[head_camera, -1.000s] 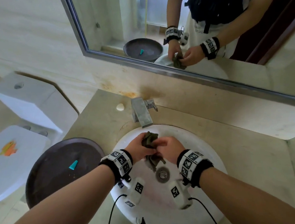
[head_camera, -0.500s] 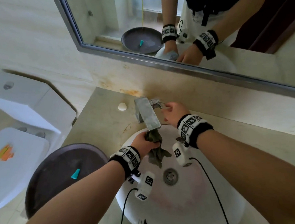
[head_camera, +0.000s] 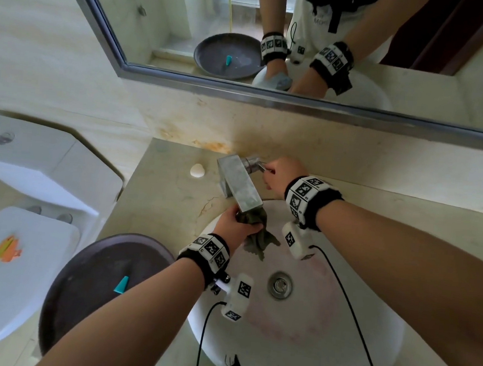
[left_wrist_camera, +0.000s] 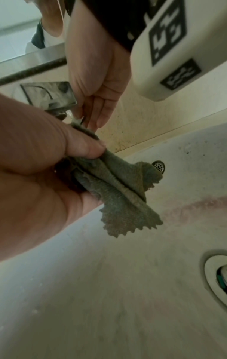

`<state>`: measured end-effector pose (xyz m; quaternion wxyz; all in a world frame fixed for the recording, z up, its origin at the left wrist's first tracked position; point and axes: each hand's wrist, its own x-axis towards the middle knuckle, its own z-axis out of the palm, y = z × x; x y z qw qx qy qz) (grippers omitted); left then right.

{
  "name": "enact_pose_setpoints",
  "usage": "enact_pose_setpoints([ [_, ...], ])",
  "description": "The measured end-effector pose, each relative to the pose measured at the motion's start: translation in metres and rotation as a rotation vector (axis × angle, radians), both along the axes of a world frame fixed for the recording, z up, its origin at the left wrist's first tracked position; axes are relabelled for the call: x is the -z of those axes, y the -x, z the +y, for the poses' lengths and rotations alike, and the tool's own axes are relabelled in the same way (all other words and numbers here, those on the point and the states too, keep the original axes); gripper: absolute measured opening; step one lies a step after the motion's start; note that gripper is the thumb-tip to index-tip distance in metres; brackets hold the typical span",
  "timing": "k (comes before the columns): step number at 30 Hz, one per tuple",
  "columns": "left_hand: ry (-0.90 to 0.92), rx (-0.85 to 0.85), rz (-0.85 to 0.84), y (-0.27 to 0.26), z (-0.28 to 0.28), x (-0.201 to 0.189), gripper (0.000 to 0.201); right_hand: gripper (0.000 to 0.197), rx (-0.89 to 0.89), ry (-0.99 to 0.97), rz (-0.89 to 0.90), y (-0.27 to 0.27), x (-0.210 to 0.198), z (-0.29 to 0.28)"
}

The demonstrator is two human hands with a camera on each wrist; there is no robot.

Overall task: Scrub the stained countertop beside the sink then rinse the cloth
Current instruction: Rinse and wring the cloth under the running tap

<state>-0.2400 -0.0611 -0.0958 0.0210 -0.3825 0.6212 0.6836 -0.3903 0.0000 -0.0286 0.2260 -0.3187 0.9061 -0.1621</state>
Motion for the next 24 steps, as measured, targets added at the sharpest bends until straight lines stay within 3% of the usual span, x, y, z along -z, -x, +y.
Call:
enact_pose_setpoints([
  [12, -0.005, -0.035, -0.01, 0.003, -0.002, 0.0, 0.047, 0.03, 0.061, 0.108, -0.054, 0.003, 0.013, 0.007],
  [18, 0.041, 0.005, 0.021, -0.001, 0.001, -0.002, 0.044, 0.031, 0.337, 0.215, -0.159, -0.026, 0.033, 0.036],
  [20, 0.049, 0.033, 0.02, -0.003, 0.001, -0.003, 0.046, 0.018, 0.367, 0.249, -0.298, -0.043, 0.045, 0.042],
  [22, 0.028, 0.054, -0.002, -0.007, 0.0, -0.003, 0.048, 0.008, 0.421, 0.356, -0.584, -0.057, 0.052, 0.041],
  [24, 0.03, 0.065, -0.032, -0.014, -0.002, -0.001, 0.049, 0.015, 0.518, 0.495, -0.882, -0.065, 0.056, 0.034],
])
